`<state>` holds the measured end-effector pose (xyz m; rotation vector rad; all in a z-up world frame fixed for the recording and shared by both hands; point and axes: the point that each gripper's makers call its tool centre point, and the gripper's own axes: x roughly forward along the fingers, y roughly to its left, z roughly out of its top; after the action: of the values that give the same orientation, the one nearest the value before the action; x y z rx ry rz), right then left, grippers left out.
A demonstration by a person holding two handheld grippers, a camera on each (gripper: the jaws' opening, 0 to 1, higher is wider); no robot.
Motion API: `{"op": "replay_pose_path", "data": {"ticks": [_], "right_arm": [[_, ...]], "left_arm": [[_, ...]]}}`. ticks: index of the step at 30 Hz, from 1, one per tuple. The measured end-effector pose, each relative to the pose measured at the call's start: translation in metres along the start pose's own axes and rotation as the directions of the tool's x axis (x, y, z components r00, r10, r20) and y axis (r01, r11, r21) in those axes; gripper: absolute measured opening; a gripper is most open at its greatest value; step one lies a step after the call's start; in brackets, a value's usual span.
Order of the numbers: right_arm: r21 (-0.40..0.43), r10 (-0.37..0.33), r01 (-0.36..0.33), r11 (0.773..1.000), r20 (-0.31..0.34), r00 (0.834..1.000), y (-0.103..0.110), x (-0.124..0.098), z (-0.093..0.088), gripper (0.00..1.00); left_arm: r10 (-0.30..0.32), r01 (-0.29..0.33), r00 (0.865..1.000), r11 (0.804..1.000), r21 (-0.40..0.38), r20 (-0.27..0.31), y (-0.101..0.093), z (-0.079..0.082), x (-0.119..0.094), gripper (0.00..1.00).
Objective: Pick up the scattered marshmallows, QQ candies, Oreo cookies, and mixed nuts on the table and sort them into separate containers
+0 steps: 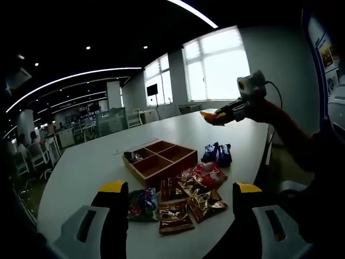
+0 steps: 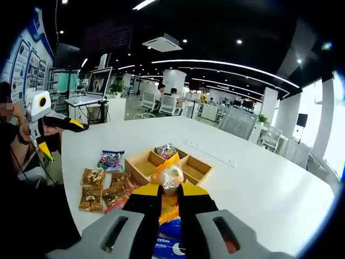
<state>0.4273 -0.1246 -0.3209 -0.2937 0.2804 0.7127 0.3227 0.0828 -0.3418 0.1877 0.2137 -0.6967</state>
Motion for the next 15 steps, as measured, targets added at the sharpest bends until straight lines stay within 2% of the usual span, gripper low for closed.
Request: {"op": "replay_pose_path", "data": {"ticks": [8, 15], "right_arm": [[0.025, 0.009, -0.009, 1.0, -0.015, 1.0, -0.011, 0.016, 0.003, 0.08], [0.032, 0.014, -0.014, 0.999, -0.014, 1.0, -0.022, 0.031, 0.013, 0.09]], "left_arm": [[0.0, 0.0, 1.0, 1.0, 0.0, -0.003, 0.002, -0.001, 0.0, 0.83], [-0.004, 0.004, 1.0, 1.0, 0.001, -0.008, 0.002, -0.002, 0.002, 0.83]]}}
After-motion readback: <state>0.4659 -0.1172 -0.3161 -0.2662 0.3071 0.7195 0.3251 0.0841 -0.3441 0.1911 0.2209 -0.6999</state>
